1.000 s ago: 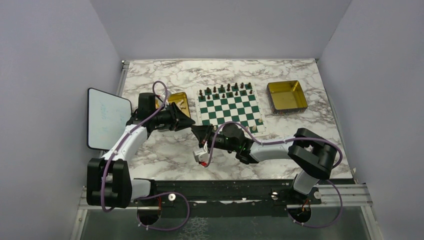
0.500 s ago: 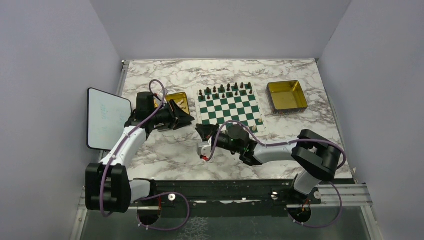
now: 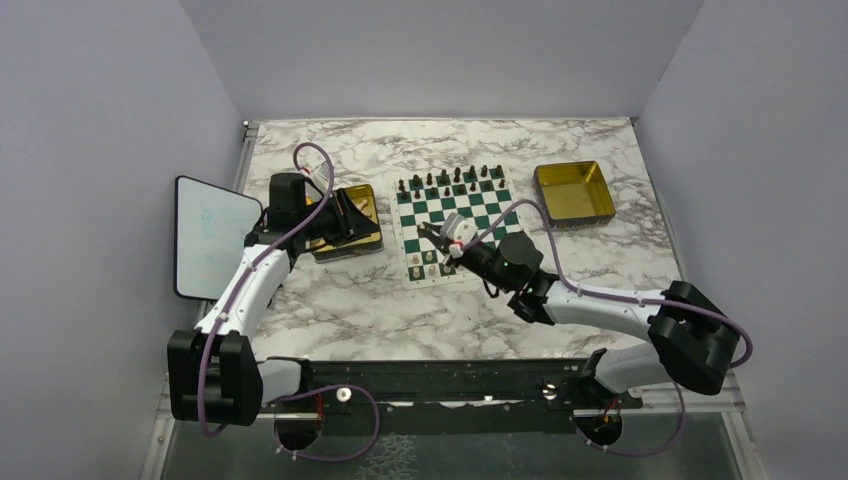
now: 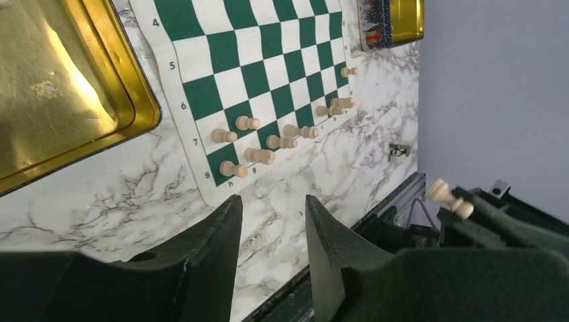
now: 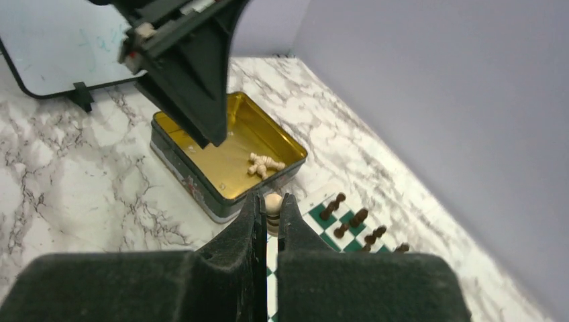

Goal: Set up the chess pieces on the board
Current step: Adjust the chess piece.

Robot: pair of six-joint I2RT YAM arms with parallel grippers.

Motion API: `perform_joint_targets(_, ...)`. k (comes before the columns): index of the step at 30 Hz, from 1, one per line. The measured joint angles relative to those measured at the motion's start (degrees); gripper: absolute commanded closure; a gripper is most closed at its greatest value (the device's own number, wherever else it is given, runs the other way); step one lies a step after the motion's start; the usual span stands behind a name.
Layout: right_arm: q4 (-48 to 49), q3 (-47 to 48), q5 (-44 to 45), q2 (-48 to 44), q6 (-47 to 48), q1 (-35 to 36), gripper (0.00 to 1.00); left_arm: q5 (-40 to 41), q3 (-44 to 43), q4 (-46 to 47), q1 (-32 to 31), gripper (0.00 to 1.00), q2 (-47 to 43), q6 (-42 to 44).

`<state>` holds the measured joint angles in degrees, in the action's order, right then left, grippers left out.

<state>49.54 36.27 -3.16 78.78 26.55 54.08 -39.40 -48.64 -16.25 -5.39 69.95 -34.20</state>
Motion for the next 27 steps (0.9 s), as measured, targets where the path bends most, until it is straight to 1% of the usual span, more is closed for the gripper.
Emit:
perform_joint_targets(4,-6.25,2.10,-0.57,-0.57,-10.10,-4.07,0.99,0.92,-0.24,-0.11,0.00,0.59,0.00,3.10)
perform_joint_targets(6,-7.45,2.16,-1.09,-0.57,-13.49,-5.77,0.99,1.03,-0.55,-0.09,0.00,0.59,0.00,3.93)
perform_joint_targets(12,-7.65,2.01,-4.92,0.39,-21.18,-8.46,0.99,1.03,-0.70,1.03,-0.13,0.59,0.00,6.97)
perform_joint_targets(17,-7.65,1.42,-7.13,0.68,-26.45,-9.92,0.99,0.79,0.04,5.11,-2.27,0.61,-1.60,11.43)
perform_joint_targets(20,-8.59,1.51,-7.45,0.37,-30.42,-10.34,0.99,0.20,2.71,9.64,-6.32,0.60,-4.72,15.34)
perform_joint_targets(23,-12.87,2.95,-7.41,-0.68,-35.26,-10.38,0.99,0.20,5.75,14.67,-12.33,0.58,-7.93,20.02)
perform_joint_targets(24,-14.84,4.00,-7.37,-1.11,-37.13,-10.49,0.99,0.20,6.80,16.37,-14.21,0.56,-8.92,21.18)
perform_joint_targets(27,-18.95,7.02,-6.73,-2.73,-42.45,-10.62,0.99,0.26,9.20,21.75,-16.61,0.49,-10.71,23.63)
